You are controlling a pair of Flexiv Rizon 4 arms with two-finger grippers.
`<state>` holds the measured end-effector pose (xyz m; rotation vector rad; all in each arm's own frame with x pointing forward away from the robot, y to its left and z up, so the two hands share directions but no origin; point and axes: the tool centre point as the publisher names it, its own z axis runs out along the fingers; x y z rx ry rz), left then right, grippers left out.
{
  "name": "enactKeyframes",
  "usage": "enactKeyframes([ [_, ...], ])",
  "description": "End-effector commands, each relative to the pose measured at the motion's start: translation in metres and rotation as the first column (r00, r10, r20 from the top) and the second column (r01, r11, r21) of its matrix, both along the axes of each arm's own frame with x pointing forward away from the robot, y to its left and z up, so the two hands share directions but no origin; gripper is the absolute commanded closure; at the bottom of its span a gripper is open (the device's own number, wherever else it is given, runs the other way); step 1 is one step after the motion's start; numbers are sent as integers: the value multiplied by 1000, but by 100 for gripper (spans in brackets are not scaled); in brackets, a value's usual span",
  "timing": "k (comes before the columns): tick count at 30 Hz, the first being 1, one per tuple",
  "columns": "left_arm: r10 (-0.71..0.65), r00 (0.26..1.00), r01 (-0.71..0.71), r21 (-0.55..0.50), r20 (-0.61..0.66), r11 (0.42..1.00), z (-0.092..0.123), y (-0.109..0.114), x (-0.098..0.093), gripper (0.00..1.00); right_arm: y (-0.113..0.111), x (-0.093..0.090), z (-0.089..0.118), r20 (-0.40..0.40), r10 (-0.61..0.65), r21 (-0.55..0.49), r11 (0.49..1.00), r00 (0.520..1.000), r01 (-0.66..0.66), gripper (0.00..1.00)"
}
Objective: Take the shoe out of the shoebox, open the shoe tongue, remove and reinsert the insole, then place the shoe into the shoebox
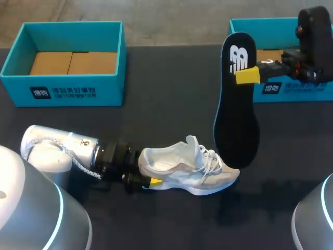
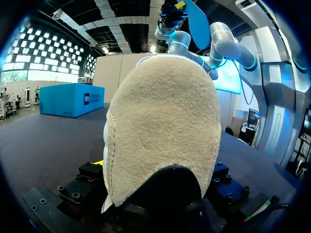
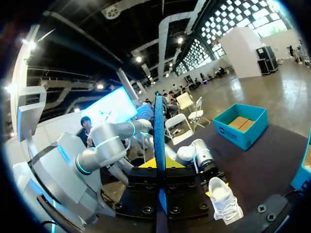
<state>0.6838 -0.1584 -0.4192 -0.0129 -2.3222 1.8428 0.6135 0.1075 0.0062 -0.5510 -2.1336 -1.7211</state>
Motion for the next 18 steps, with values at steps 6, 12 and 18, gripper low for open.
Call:
enactKeyframes([
  [6, 0, 1000, 0, -1, 0, 1000, -3, -1, 0, 100, -10, -6, 12, -16, -29, 88, 996, 999, 30, 100],
  [12, 0, 1000, 0, -1, 0, 1000, -3, -1, 0, 100, -20, -20, 25, -61, -72, 90, 993, 996, 77, 100],
  [18, 0, 1000, 0, -1, 0, 1000, -3, -1, 0, 100, -24, -40, 37, -111, -101, 80, 991, 989, 110, 100],
])
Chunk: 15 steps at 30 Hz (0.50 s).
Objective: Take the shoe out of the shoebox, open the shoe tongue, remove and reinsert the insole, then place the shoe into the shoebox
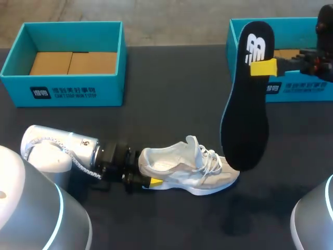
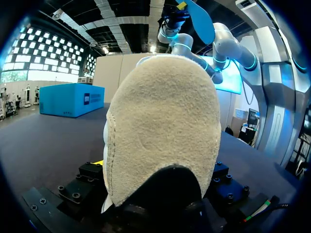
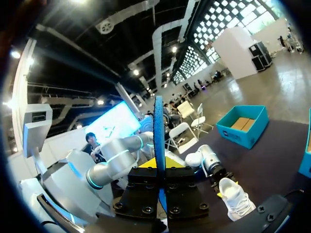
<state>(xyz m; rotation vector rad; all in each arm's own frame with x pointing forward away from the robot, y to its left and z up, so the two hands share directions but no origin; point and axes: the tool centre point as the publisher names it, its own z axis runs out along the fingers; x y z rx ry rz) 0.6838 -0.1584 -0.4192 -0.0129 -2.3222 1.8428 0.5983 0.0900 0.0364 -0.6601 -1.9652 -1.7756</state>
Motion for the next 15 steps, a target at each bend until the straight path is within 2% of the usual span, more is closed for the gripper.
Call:
enactKeyframes([
  [1, 0, 1000, 0, -1, 0, 1000, -3, -1, 0, 100, -7, -28, 9, -8, -57, -22, 998, 998, 57, 100],
  [8, 0, 1000, 0, -1, 0, 1000, -3, -1, 0, 100, -11, -47, 21, -27, -71, 1, 998, 997, 71, 100],
  [15, 0, 1000, 0, -1, 0, 1000, -3, -1, 0, 100, -9, -54, 26, -46, -89, 12, 996, 995, 90, 100],
])
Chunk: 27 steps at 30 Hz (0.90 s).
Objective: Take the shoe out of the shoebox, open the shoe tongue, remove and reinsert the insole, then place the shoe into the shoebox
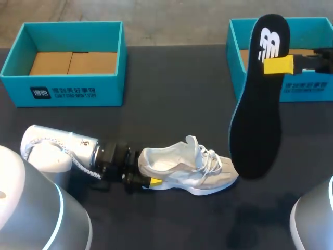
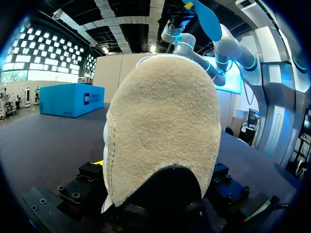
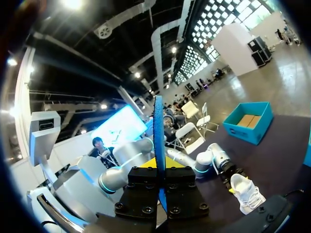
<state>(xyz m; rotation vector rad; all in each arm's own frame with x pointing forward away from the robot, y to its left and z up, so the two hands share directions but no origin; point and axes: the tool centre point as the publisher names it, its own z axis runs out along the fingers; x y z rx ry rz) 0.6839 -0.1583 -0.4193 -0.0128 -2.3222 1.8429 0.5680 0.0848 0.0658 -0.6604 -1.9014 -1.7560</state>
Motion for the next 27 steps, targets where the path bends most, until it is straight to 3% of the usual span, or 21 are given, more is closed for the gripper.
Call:
enactKeyframes([
  [1, 0, 1000, 0, -1, 0, 1000, -3, -1, 0, 100, -4, -25, -3, 0, -116, -16, 993, 993, 116, 100],
  [7, 0, 1000, 0, -1, 0, 1000, -3, -1, 0, 100, -15, -37, 2, -11, -184, -15, 983, 983, 184, 100],
  [27, 0, 1000, 0, -1, 0, 1000, -3, -1, 0, 100, -11, -35, 10, -11, -220, -9, 975, 975, 220, 100],
])
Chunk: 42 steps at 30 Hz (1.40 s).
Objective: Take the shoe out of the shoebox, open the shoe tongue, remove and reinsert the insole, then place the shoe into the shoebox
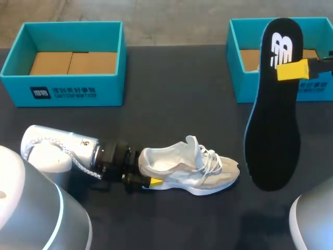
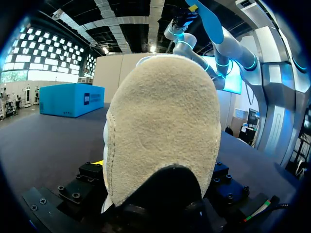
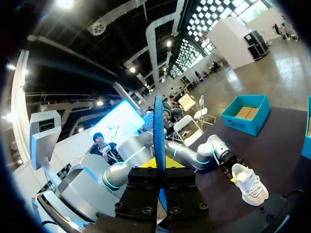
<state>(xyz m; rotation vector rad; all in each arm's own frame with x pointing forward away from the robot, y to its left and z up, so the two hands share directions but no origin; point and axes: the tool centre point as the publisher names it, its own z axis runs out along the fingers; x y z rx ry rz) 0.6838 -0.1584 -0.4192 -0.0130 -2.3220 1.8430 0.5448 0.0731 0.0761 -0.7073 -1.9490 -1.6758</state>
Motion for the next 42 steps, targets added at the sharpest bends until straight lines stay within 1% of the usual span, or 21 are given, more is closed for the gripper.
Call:
enactKeyframes([
  [1, 0, 1000, 0, -1, 0, 1000, -3, -1, 0, 100, 2, -12, 1, 21, -226, 69, 972, 974, 224, 100],
  [4, 0, 1000, 0, -1, 0, 1000, -3, -1, 0, 100, 7, -9, 2, 22, -237, 89, 968, 971, 234, 100],
  [10, 0, 1000, 0, -1, 0, 1000, -3, -1, 0, 100, 19, 3, -1, 26, -235, 121, 966, 972, 231, 100],
  [14, 0, 1000, 0, -1, 0, 1000, -3, -1, 0, 100, 26, 8, 4, 49, -229, 122, 967, 972, 222, 100],
  [19, 0, 1000, 0, -1, 0, 1000, -3, -1, 0, 100, 28, 14, 7, 82, -192, 128, 975, 978, 181, 100],
  [24, 0, 1000, 0, -1, 0, 1000, -3, -1, 0, 100, 27, 19, 6, 84, -173, 140, 977, 981, 160, 100],
  [31, 0, 1000, 0, -1, 0, 1000, -3, -1, 0, 100, 30, 25, 7, 84, -164, 124, 980, 983, 153, 100],
  [42, 0, 1000, 0, -1, 0, 1000, -3, -1, 0, 100, 30, 25, 7, 84, -164, 124, 980, 983, 153, 100],
])
